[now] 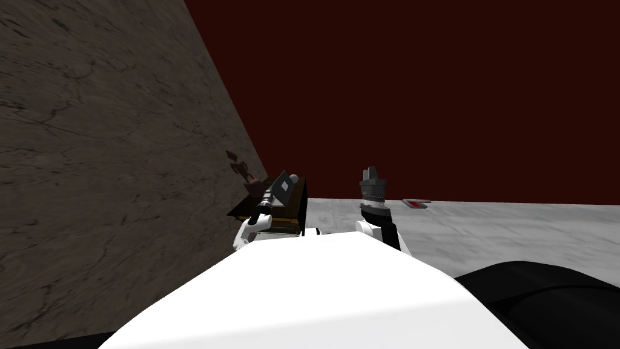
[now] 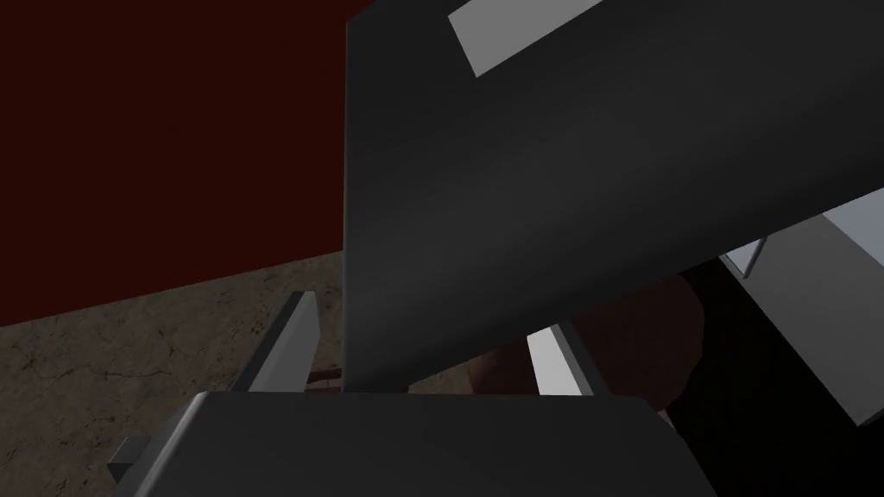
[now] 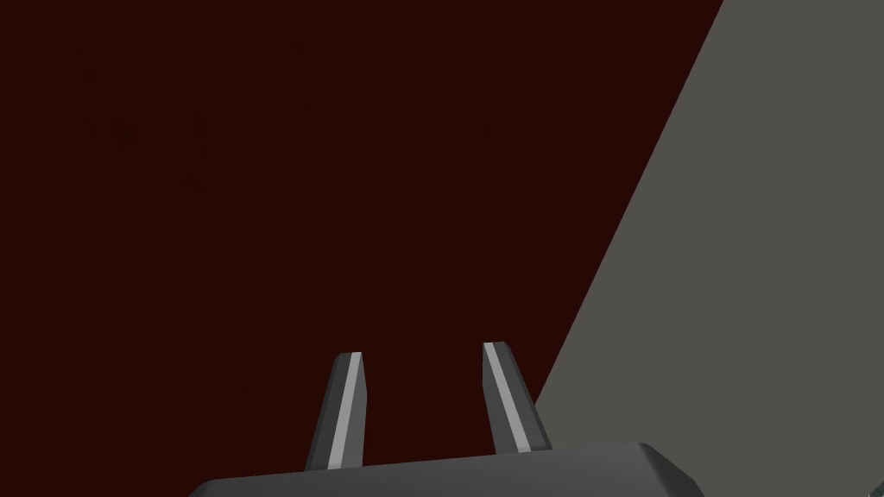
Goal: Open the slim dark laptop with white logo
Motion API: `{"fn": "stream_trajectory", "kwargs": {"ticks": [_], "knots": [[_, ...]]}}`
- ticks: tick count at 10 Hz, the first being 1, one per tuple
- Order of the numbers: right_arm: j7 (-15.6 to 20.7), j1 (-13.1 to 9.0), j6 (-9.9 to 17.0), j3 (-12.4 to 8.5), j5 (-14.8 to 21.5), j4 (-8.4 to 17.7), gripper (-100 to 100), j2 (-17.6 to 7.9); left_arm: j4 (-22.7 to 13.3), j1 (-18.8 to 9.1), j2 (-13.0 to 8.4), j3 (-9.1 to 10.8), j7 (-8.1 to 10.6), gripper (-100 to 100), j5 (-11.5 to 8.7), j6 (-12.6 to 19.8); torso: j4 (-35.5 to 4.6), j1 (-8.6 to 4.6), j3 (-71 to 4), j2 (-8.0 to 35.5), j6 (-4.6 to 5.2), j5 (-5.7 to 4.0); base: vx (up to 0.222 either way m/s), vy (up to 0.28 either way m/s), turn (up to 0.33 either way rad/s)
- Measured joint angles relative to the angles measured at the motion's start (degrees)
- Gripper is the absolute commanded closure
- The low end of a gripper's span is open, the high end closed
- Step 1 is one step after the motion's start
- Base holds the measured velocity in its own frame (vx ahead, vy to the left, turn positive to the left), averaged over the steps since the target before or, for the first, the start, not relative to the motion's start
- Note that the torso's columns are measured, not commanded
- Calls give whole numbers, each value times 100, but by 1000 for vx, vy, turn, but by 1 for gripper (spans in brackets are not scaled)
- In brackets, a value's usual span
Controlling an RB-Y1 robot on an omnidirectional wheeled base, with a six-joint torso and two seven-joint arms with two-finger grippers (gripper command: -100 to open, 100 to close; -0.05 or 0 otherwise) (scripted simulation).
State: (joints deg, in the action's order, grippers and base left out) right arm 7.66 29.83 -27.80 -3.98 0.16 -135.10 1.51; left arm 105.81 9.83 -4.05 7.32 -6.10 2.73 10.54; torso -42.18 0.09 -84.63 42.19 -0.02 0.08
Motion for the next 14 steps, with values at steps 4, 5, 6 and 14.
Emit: {"fn": "stream_trajectory", "kwargs": {"ticks": [4,5,6,14], "knots": [[0,0,0,0,0,0,0,0,-260,-136,186,-23,277,100,-278,99,-11,2,12,18,-1,0,-1,144,14],[0,0,0,-1,0,0,0,-1,-349,-210,312,-37,389,100,-382,173,-13,12,6,9,0,-1,-2,216,3],[0,0,0,-1,0,0,0,-1,-428,-265,370,-51,509,100,-506,242,-13,14,8,14,-5,-1,-18,148,9],[0,0,0,0,0,0,0,0,-1455,-452,591,-211,1303,100,-1351,-111,-20,-6,10,16,-1,-10,2,115,-15]]}}
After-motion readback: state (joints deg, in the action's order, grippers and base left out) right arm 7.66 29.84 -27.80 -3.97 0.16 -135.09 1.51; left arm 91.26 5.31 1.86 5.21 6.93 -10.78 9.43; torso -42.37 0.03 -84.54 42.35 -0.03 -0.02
